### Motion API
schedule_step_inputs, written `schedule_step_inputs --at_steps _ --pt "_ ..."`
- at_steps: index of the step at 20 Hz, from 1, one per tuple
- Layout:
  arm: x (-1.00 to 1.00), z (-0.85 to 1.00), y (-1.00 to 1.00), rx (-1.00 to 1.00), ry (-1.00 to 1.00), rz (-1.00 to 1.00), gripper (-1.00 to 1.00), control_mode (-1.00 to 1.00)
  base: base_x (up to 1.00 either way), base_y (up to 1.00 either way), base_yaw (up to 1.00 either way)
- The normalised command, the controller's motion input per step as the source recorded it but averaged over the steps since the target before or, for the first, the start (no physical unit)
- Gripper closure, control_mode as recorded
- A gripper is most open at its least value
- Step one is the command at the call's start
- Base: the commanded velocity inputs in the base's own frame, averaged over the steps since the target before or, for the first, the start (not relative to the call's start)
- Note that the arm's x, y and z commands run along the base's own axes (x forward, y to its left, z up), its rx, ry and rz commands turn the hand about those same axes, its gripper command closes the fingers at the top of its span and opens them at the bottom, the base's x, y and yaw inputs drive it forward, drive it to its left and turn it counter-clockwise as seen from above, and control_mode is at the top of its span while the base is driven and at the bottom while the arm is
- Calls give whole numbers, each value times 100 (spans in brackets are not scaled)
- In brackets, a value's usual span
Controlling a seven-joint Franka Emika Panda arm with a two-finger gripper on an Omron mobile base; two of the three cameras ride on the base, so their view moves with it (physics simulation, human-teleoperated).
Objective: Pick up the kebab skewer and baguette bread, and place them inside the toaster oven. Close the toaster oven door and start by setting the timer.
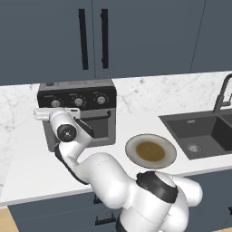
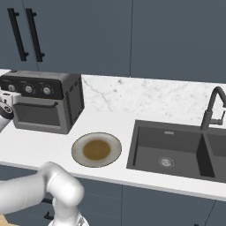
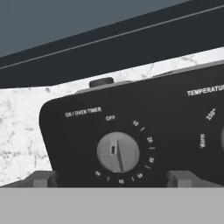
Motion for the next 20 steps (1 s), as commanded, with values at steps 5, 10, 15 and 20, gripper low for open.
schedule_step_inputs --at_steps 5,10,15,20 --pt "21 1 0 0 4 0 -100 -100 0 0 0" --pt "5 8 0 0 5 -3 -100 -100 0 0 0" --pt "0 14 1 -1 2 -4 -100 -100 0 0 0" --pt "0 7 2 -3 0 -2 -100 -100 0 0 0"
